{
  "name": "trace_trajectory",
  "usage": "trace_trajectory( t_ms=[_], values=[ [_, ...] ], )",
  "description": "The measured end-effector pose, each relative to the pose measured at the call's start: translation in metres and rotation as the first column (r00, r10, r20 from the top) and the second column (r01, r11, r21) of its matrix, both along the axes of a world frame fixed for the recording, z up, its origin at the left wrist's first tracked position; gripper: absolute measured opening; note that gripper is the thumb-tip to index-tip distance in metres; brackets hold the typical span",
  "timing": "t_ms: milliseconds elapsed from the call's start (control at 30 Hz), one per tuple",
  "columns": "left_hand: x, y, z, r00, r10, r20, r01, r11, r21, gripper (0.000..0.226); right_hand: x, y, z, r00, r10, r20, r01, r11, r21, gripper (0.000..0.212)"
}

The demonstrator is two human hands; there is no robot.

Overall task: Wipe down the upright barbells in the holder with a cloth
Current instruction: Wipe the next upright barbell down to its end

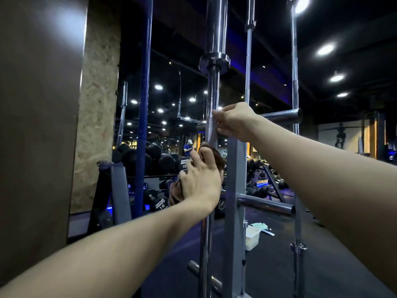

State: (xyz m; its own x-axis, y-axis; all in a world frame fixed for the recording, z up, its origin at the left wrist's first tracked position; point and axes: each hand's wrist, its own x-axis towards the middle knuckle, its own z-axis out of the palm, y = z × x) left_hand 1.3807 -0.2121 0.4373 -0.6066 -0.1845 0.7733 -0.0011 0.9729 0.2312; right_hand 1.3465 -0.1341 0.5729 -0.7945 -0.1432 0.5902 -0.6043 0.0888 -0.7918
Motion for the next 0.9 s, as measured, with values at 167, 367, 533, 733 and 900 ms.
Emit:
trace_trajectory(
  t_ms=[167, 367, 533, 733, 900],
  values=[
    [-0.008, -0.003, 0.062, 0.987, -0.074, -0.145, 0.096, 0.985, 0.146, 0.050, 0.002, -0.002, 0.002, 1.000, -0.008, -0.030, 0.008, 1.000, 0.023, 0.018],
    [-0.009, -0.008, 0.048, 0.971, -0.177, -0.163, 0.208, 0.958, 0.198, 0.045, -0.009, 0.002, -0.001, 0.998, 0.059, -0.032, -0.059, 0.998, -0.024, 0.012],
    [0.003, -0.007, -0.003, 0.995, -0.094, -0.037, 0.098, 0.990, 0.105, 0.053, -0.010, 0.000, -0.004, 0.999, 0.005, -0.040, -0.007, 0.999, -0.045, 0.011],
    [-0.009, -0.008, 0.065, 0.978, -0.145, -0.151, 0.178, 0.956, 0.233, 0.047, -0.011, -0.003, 0.002, 0.994, -0.030, -0.104, 0.033, 0.999, 0.023, 0.010],
    [-0.011, -0.003, 0.063, 0.977, -0.129, -0.167, 0.161, 0.968, 0.194, 0.043, -0.009, 0.002, 0.000, 0.995, -0.003, -0.101, 0.002, 1.000, -0.008, 0.017]
  ],
)
